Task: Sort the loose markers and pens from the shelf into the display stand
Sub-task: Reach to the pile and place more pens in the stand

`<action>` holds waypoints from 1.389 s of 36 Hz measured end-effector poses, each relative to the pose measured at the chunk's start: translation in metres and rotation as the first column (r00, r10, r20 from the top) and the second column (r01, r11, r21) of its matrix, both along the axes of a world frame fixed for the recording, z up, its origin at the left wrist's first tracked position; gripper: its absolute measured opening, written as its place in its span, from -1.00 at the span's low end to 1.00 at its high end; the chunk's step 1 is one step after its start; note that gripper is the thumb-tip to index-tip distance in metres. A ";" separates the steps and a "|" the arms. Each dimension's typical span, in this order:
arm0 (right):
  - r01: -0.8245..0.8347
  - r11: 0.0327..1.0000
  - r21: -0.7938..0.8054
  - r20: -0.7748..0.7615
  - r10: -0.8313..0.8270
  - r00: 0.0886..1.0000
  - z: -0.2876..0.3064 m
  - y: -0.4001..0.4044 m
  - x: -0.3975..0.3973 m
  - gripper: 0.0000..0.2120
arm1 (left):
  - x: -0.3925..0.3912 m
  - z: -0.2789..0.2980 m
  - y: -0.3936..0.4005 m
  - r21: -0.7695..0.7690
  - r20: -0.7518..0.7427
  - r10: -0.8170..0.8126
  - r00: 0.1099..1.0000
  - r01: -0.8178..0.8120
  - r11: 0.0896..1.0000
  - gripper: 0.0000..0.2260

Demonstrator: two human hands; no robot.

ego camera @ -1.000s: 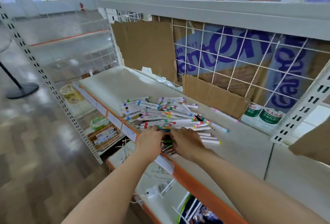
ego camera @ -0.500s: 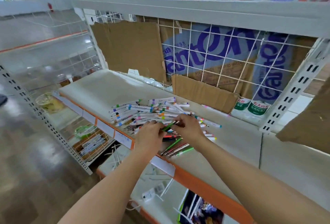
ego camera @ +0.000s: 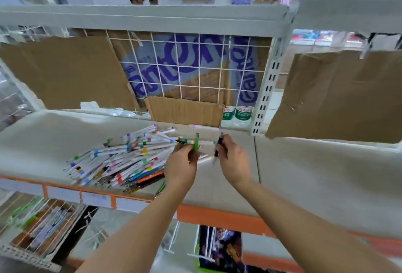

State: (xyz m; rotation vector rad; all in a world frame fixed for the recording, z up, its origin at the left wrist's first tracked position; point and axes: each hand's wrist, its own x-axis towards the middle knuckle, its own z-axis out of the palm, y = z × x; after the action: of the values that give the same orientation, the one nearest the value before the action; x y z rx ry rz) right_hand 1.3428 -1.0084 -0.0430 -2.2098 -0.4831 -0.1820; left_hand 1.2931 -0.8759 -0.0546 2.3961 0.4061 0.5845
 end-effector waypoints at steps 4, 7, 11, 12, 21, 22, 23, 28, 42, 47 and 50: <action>0.131 0.991 -0.028 0.001 -0.131 0.991 -0.004 -0.046 0.002 -0.93 | 0.009 -0.003 -0.031 -0.012 0.009 -0.092 0.996 0.093 0.996 -0.84; 0.238 0.971 -0.035 0.030 -0.237 0.971 -0.005 -0.086 0.001 -0.91 | 0.018 -0.003 -0.059 0.015 -0.005 -0.135 0.991 0.135 0.991 -0.79; 0.358 0.933 -0.021 0.067 -0.356 0.932 -0.005 -0.144 -0.006 -0.92 | 0.026 0.003 -0.104 -0.007 0.016 -0.202 0.979 0.202 0.979 -0.80; 0.391 0.920 -0.011 0.070 -0.389 0.919 -0.004 -0.158 -0.009 -0.91 | 0.028 0.004 -0.116 -0.011 0.022 -0.219 0.975 0.220 0.976 -0.81; 0.568 0.821 -0.056 0.119 -0.560 0.820 0.001 -0.306 -0.051 -0.79 | 0.020 0.009 -0.251 0.004 0.055 -0.358 0.932 0.359 0.933 -0.86; 0.588 0.806 -0.062 0.130 -0.578 0.806 0.002 -0.324 -0.057 -0.79 | 0.017 0.009 -0.268 -0.001 0.063 -0.376 0.924 0.377 0.926 -0.87; 0.606 0.793 -0.061 0.149 -0.594 0.791 0.002 -0.341 -0.061 -0.79 | 0.014 0.010 -0.285 -0.004 0.067 -0.391 0.918 0.392 0.920 -0.87; 0.688 0.723 -0.068 0.213 -0.663 0.718 0.011 -0.420 -0.082 -0.87 | 0.001 0.012 -0.363 -0.016 0.115 -0.470 0.875 0.475 0.880 -0.88; 0.800 0.600 -0.008 0.211 -0.781 0.588 0.036 -0.551 -0.076 -0.90 | 0.027 0.015 -0.503 -0.076 0.098 -0.567 0.818 0.574 0.815 -0.81; 0.810 0.587 -0.005 0.233 -0.786 0.572 0.044 -0.578 -0.047 -0.90 | 0.056 0.023 -0.529 -0.142 0.193 -0.642 0.742 0.669 0.730 -0.91; 0.809 0.587 0.016 0.224 -0.791 0.569 0.047 -0.589 -0.026 -0.87 | 0.075 0.028 -0.540 -0.170 0.254 -0.641 0.724 0.686 0.708 -0.85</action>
State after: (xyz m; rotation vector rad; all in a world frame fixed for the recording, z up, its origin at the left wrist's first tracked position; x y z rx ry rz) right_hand 1.3163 -1.5975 0.0038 -2.3552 0.4859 -0.9065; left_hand 1.3685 -1.4161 -0.0270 2.0145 -0.4498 0.3651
